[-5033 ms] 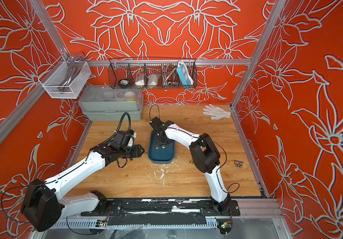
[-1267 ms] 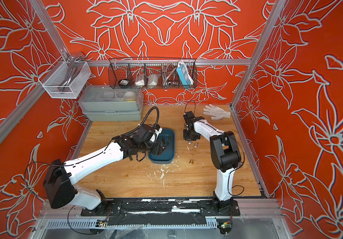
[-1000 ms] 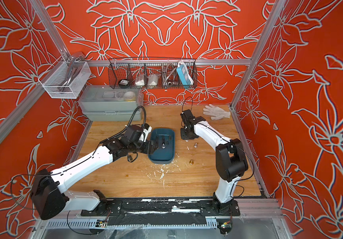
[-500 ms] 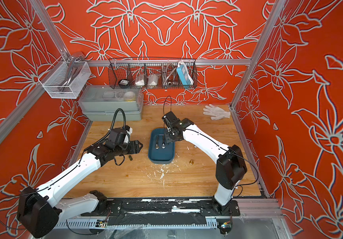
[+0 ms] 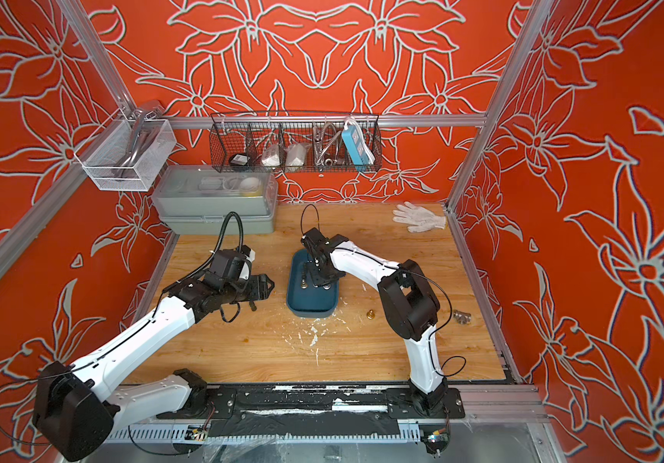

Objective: Put the chess pieces into the storage box
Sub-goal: Place the chess piece in the storage box.

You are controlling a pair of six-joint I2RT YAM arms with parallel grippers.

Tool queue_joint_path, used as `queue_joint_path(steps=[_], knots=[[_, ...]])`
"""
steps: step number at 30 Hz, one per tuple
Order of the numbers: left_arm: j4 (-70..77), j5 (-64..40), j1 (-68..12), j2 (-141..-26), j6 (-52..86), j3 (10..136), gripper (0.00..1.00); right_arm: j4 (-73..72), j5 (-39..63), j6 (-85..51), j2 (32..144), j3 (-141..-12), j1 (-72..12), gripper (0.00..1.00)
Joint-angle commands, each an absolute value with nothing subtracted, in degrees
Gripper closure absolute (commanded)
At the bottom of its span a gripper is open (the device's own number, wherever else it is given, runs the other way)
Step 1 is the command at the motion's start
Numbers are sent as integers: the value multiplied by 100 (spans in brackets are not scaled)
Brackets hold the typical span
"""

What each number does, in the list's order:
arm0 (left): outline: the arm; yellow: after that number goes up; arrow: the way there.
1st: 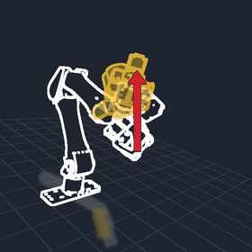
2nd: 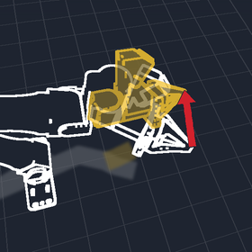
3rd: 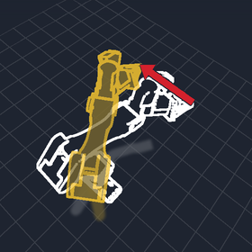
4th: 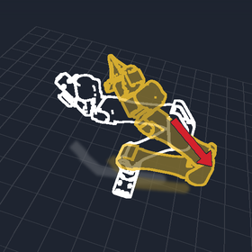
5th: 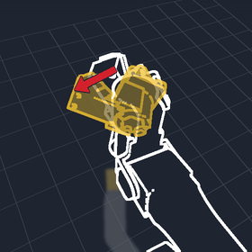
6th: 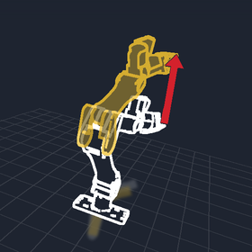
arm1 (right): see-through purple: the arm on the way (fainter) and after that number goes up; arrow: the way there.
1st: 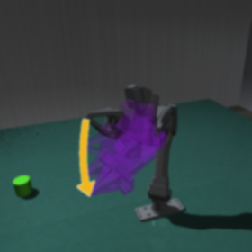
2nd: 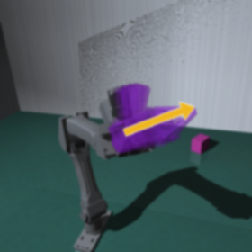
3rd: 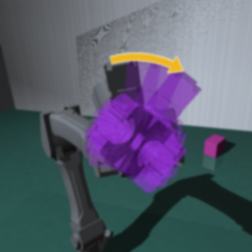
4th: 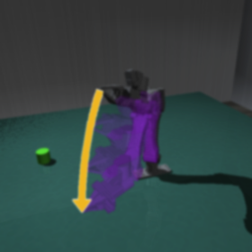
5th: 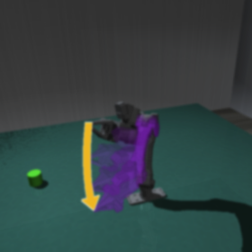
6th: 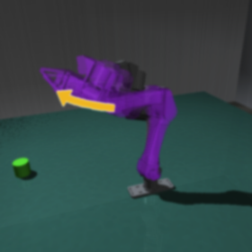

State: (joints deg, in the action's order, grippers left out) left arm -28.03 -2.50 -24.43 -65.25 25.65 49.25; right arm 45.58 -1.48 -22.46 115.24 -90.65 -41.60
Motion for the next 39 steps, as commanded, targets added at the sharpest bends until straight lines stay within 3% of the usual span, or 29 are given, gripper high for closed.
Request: queue_joint_path(steps=[1,23,39], knots=[[-2857,-176,-2426,-6513,2524,4878,32,4561,-290,-2215,11681,-9235,-4210,86],[-2813,-177,-2426,-6539,2490,4858,32,4376,-541,-2234,12028,-9272,-4206,83],[-2994,-92,-2426,-6319,2539,4926,31,4399,-409,-2172,11711,-9380,-4223,63]])
